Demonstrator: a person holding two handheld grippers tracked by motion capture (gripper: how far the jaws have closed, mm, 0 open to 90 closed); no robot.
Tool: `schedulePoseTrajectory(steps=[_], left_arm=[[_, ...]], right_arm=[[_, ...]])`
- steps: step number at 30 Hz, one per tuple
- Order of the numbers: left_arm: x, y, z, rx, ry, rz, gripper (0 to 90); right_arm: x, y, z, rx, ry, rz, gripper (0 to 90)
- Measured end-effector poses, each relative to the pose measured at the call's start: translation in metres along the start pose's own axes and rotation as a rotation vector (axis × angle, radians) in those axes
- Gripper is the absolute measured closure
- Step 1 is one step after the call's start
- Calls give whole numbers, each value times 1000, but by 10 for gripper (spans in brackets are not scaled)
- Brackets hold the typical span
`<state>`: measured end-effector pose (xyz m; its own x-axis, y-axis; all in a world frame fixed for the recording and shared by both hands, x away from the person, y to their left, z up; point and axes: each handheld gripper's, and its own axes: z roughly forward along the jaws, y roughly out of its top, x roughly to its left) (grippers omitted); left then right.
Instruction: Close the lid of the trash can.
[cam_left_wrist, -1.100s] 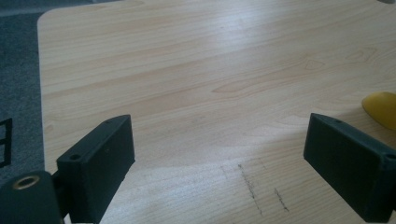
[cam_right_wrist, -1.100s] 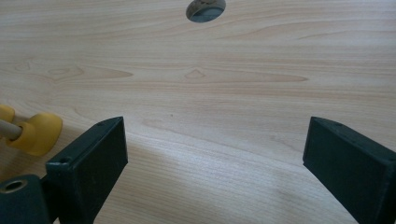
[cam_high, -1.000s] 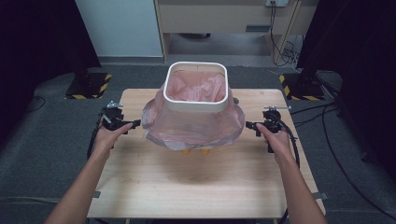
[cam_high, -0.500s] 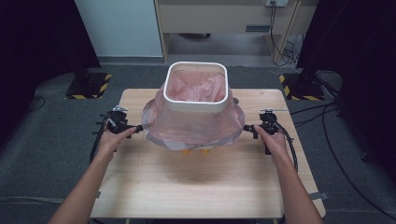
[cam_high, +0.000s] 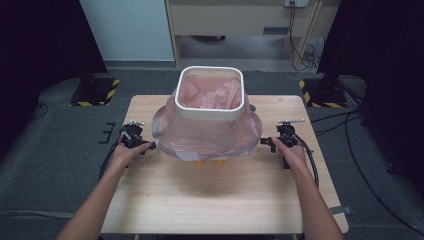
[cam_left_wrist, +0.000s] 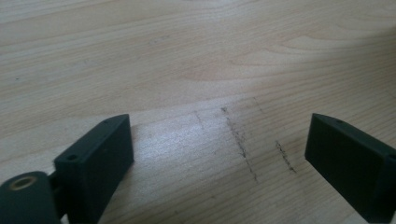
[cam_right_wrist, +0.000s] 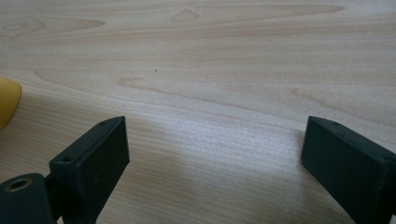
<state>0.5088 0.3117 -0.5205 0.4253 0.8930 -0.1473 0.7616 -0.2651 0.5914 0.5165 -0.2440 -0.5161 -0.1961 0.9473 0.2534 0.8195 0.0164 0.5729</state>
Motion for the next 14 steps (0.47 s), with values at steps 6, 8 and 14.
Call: schedulePoseTrajectory(steps=[6, 8, 14], left_arm=[[-1, 0, 1, -4, -2, -10, 50], [-2, 0, 1, -4, 2, -5, 43], [-5, -1, 3, -11, 16, 4, 19]], right_arm=[[-1, -3, 2, 1, 11, -3, 72], [-1, -4, 2, -2, 12, -4, 69], [0, -10, 2, -37, 8, -47, 65]])
